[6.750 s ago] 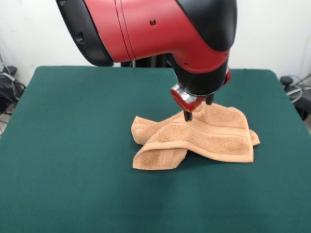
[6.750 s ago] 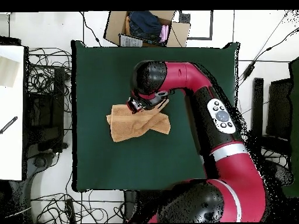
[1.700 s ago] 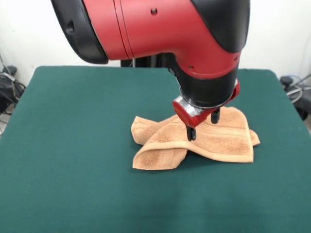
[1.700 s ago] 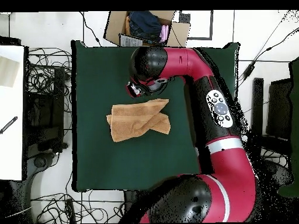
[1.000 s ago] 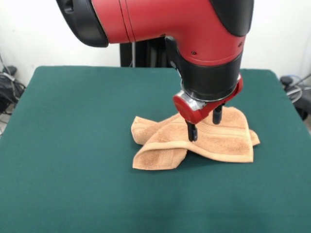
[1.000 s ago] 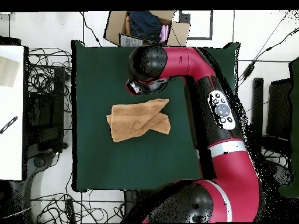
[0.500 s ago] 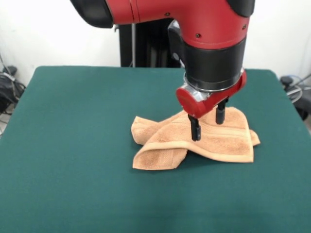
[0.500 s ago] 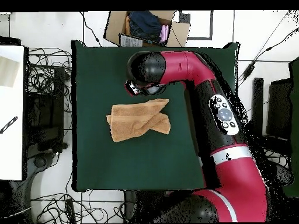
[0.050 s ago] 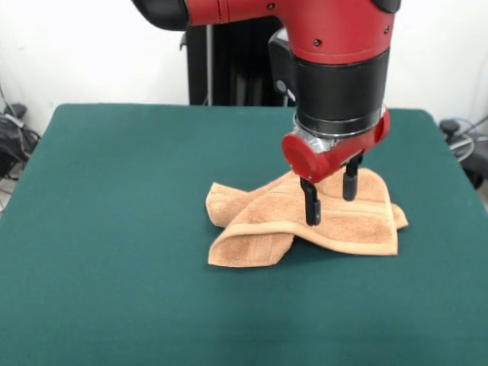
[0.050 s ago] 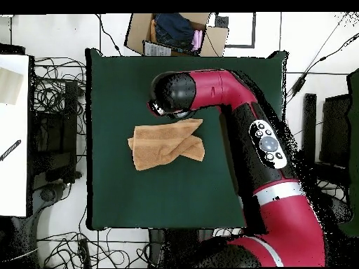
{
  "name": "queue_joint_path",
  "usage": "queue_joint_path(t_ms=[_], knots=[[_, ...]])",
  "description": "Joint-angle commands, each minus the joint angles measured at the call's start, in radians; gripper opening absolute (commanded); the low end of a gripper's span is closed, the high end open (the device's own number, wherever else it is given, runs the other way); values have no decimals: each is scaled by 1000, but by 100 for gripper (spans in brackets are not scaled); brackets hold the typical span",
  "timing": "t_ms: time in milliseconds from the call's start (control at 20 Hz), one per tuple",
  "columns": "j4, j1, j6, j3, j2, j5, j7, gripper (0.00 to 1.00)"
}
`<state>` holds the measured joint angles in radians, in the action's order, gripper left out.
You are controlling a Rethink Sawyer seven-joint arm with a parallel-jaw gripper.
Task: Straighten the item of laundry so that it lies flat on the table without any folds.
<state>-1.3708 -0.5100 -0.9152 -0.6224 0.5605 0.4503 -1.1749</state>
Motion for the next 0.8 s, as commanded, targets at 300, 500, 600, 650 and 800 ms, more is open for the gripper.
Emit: queue_joint_path(t_ms=[300, 500, 600, 650, 800], knots=[[-180, 19, 162, 119, 44, -3, -226, 100], [-168, 35, 166, 138, 41, -10, -233, 100], [-166, 42, 168, 149, 44, -15, -238, 100], [-163, 45, 169, 154, 44, -18, -243, 100], [-163, 61, 178, 181, 47, -33, -281, 100]])
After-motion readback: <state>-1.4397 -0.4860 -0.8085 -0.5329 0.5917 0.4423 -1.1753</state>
